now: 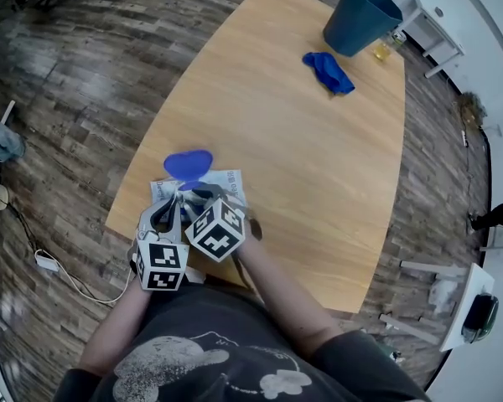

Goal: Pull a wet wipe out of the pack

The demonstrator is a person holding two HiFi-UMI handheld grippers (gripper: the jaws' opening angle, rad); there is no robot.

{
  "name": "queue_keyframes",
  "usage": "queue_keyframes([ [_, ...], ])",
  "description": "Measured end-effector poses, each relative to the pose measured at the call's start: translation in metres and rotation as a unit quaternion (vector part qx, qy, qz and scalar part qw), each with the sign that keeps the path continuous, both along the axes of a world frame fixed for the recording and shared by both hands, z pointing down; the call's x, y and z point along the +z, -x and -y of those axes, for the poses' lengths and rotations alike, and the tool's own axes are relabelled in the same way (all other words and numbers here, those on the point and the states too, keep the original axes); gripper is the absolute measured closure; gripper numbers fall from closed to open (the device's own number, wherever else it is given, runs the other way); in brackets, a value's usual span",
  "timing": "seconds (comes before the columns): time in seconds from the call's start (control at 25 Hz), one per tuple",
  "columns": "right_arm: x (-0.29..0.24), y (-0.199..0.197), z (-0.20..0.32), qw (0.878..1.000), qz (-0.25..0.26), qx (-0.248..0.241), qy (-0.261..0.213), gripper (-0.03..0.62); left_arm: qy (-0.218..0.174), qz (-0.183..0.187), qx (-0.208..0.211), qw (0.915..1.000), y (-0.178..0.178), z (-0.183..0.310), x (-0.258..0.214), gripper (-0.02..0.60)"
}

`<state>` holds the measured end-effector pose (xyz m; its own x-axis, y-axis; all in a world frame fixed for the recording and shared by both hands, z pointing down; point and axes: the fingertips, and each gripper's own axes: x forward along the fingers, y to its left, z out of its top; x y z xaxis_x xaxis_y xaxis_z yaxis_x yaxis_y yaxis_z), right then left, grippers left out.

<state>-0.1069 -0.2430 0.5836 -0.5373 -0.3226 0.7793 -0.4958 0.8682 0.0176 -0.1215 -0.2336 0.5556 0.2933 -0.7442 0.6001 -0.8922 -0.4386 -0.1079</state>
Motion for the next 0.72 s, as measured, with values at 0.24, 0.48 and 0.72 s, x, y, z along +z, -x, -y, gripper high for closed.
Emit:
queue_keyframes([
  [0.24, 0.003, 0.001, 0.001, 1.000, -0.011, 0.014, -0.004, 0.507, 0.010, -0.005, 0.005, 0.9999, 0.001, -0.001, 0.006, 0.551],
  [0.48, 0.002, -0.002, 0.005, 0.999, 0.002, 0.040, -0.007, 0.575, 0.013, -0.003, 0.002, 0.9999, 0.002, -0.001, 0.009, 0.551],
  [0.72, -0.009, -0.005, 0.003, 0.997, 0.031, 0.048, -0.044, 0.589, 0.019, -0.006, -0.005, 0.9998, 0.010, 0.006, 0.010, 0.549],
])
